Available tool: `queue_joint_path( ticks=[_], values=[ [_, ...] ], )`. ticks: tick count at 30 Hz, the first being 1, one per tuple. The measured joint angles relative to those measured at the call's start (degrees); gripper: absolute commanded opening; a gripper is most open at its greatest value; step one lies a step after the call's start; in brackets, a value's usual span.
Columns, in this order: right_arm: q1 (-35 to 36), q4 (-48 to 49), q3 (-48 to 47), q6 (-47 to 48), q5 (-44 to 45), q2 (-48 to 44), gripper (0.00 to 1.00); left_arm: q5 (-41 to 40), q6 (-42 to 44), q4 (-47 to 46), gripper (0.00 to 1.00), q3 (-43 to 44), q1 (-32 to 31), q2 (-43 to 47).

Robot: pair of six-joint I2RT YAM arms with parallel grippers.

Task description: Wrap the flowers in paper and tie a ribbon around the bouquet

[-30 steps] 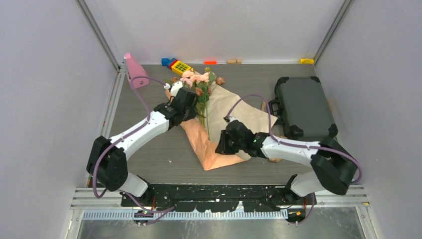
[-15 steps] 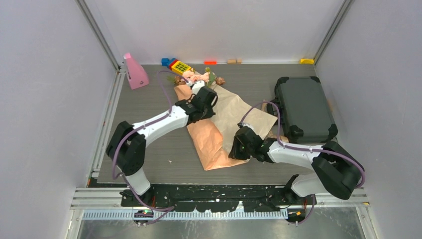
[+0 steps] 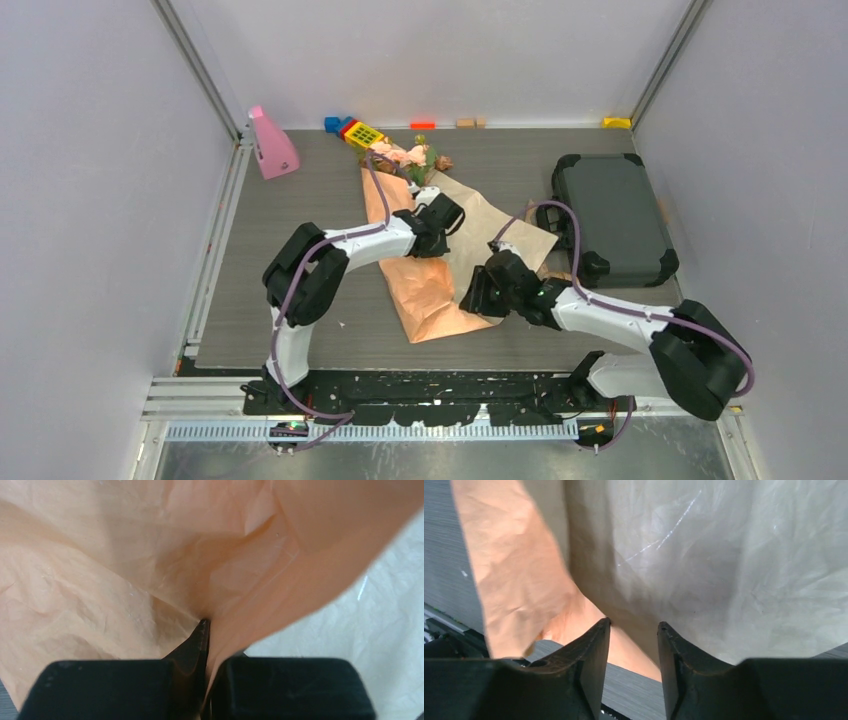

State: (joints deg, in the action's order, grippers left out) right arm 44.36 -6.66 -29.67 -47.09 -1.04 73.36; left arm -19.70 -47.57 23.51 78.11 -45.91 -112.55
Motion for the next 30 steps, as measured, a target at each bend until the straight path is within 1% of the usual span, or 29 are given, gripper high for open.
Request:
queue_joint_path(
  ticks=[3, 6, 10, 13, 15, 16, 17, 19, 21, 22, 24, 25, 27, 30],
  values=[
    [-0.2, -0.96, 0.0, 0.35, 1.2, -5.25, 0.61, -0.07, -0.28, 0.57, 0.04, 1.01, 0.09, -1.66],
    [-0.2, -0.46, 0.09, 0.39, 1.99, -9.97, 0.67, -0.11, -1.14, 0.96, 0.04, 2.51, 0.09, -3.19],
    [-0.22, 2.82, 0.66, 0.24, 2.49, -12.24, 0.68, -0.26, -2.21, 1.57, 0.04, 4.26, 0.04, -4.57],
    [-0.22, 5.05, 0.66, 0.46, 2.69, -9.79, 0.68, -0.28, -3.04, 1.64, 0.06, 4.5, 0.02, -4.85],
    [-0.22, 6.29, 0.52, 0.83, 2.75, -6.32, 0.65, -0.31, -3.23, 1.66, 0.07, 4.5, 0.0, -4.85],
    [-0.22, 6.34, 0.26, 0.98, 2.78, -4.33, 0.63, -0.28, -3.3, 1.68, 0.08, 4.5, 0.0, -4.85],
    [-0.22, 6.38, 0.04, 1.16, 2.82, -2.64, 0.58, -0.28, -3.32, 1.68, 0.1, 4.5, 0.0, -4.85],
    [-0.22, 6.38, -0.42, 1.46, 2.89, 1.07, 0.41, -0.28, -3.32, 1.66, 0.13, 4.5, 0.0, -4.85],
    [-0.22, 6.25, -0.44, 1.81, 3.02, 3.45, 0.27, -0.28, -3.34, 1.64, 0.16, 4.5, 0.0, -4.85],
    [-0.22, 6.21, -0.42, 1.81, 3.13, 4.15, 0.17, -0.28, -3.28, 1.62, 0.18, 4.5, 0.0, -4.85],
    [-0.22, 6.49, -0.31, 1.7, 3.34, 4.76, 0.03, -0.26, -3.15, 1.55, 0.22, 4.5, 0.0, -4.85],
    [-0.22, 6.78, -0.17, 1.55, 3.43, 4.9, 0.01, -0.24, -2.99, 1.55, 0.25, 4.5, 0.0, -4.81],
    [-0.22, 7.54, 0.17, 1.18, 3.58, 5.09, 0.01, 0.02, -2.69, 1.66, 0.29, 4.5, -0.02, -4.66],
    [-0.22, 8.92, 0.9, 0.59, 3.96, 5.55, 0.01, 0.83, -1.7, 2.08, 0.45, 4.39, -0.11, -3.98]
  ],
)
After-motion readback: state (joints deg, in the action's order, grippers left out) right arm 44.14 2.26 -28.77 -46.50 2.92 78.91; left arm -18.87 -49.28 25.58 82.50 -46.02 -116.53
